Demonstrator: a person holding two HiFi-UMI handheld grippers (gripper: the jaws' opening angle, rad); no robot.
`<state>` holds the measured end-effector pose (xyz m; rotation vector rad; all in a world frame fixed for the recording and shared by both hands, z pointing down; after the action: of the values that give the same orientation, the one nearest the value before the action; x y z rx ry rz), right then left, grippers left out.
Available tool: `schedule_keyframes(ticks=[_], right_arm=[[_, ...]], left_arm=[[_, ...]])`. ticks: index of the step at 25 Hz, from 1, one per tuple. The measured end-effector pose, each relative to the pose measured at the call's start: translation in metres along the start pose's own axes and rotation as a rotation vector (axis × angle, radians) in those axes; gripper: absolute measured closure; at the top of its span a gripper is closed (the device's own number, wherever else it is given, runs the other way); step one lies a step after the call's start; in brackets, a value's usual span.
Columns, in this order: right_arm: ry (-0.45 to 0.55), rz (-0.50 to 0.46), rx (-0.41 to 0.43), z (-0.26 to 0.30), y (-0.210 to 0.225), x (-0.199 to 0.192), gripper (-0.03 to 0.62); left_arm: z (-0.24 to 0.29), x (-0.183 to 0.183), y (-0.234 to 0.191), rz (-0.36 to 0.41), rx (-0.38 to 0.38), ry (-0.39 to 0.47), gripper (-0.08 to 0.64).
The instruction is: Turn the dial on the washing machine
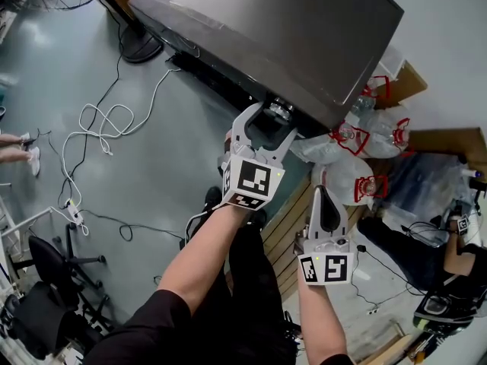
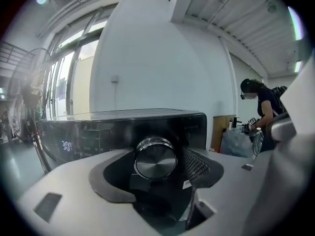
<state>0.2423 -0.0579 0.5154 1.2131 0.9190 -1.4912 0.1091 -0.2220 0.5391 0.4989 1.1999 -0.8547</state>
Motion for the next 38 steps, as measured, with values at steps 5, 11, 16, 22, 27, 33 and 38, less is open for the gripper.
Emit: schedule_keyframes(ticks=[5, 11, 16, 22, 27, 33, 38], right_arm=[[0.006, 0.009, 0.008, 0.003, -0.001, 0.002, 0.569], [0.003, 0.015, 0.007, 0.005, -0.002, 0.000, 0.569], [0.012, 0.011, 0.017, 0.007, -0.008, 0.002, 0.569], [0.013, 0.013, 0.015, 0.006, -0.009, 0.003, 0.569], [0.016, 0.012, 0.008, 0.005, -0.008, 0.003, 0.569], [0.014, 0.015, 0.002, 0.002, -0.010, 0.003, 0.569], [0.017, 0.009, -0.006, 0.000, -0.010, 0.004, 0.569]], left_arm=[[0.001, 0.001, -0.004, -0.015, 0.016, -0.009, 0.275], [0.001, 0.000, -0.009, -0.123, -0.029, -0.018, 0.276], [0.001, 0.001, -0.016, -0.208, -0.067, -0.032, 0.278], [0.001, 0.000, -0.020, -0.411, -0.115, -0.021, 0.278], [0.001, 0.000, -0.023, -0.474, -0.128, -0.013, 0.278], [0.000, 0.000, -0.021, -0.402, -0.117, -0.010, 0.273], [-0.014, 0.000, -0.023, -0.344, -0.092, 0.022, 0.253]])
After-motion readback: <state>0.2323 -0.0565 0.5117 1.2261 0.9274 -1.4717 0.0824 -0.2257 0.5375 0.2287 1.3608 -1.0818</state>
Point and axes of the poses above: the fingertips, and each gripper's own axes: z forward along the fingers, y to its right, x out of its top, the point moved 6 cm from there along -z, backward along the fingers, and after that the axes turned 8 degrees about -z, right-handed, at the moved point
